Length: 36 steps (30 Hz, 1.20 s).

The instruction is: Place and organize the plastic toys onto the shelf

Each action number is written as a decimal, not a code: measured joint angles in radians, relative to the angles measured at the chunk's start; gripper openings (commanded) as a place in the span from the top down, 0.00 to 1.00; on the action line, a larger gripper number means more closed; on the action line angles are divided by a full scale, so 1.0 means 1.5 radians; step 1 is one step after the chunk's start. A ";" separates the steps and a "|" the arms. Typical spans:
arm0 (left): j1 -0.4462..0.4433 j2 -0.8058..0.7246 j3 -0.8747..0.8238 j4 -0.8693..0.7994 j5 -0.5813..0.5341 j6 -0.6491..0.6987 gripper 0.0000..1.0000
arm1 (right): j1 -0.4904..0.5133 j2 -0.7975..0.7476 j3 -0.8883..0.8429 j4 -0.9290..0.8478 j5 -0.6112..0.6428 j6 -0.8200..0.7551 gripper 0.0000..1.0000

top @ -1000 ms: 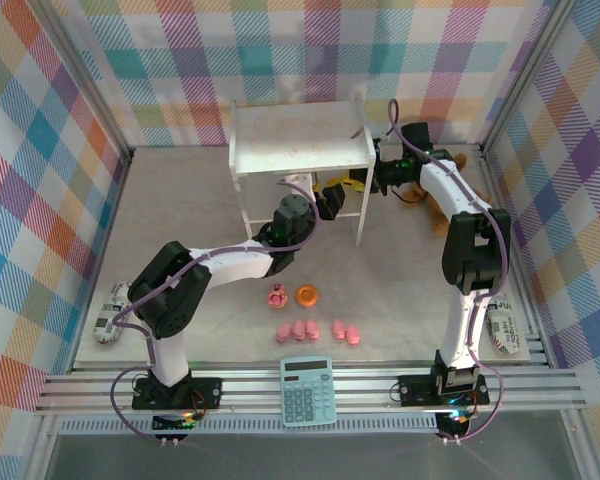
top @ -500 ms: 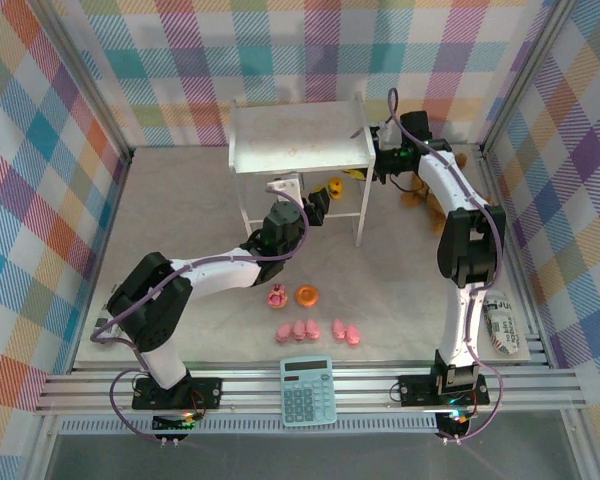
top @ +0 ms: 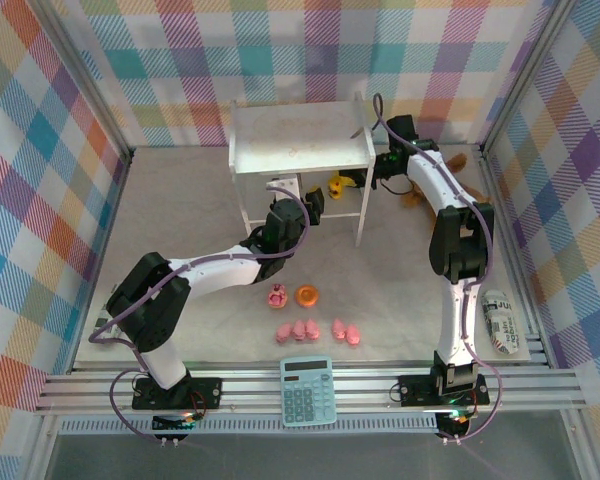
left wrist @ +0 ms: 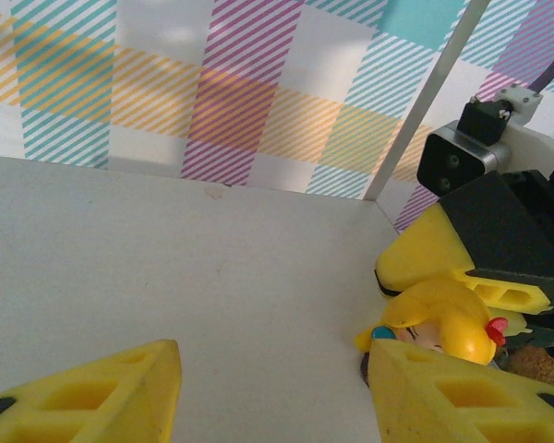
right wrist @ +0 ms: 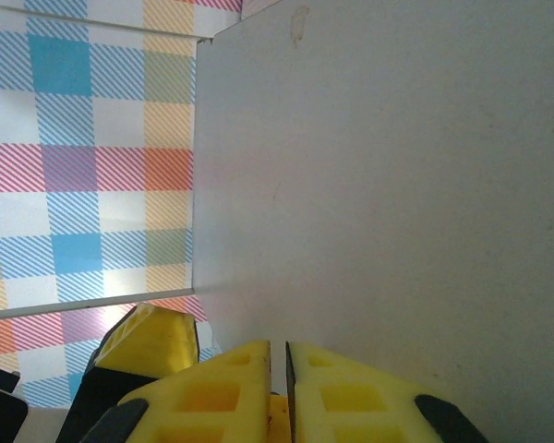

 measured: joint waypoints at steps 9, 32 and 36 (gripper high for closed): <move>0.000 0.007 0.017 -0.020 -0.002 -0.001 0.44 | 0.001 0.000 0.000 -0.015 -0.015 -0.017 0.85; 0.000 0.008 0.019 -0.025 -0.001 -0.003 0.43 | 0.021 0.046 0.062 -0.080 -0.065 -0.068 0.85; 0.000 0.008 0.019 -0.025 -0.001 -0.003 0.43 | 0.023 0.050 0.079 -0.090 -0.073 -0.076 0.85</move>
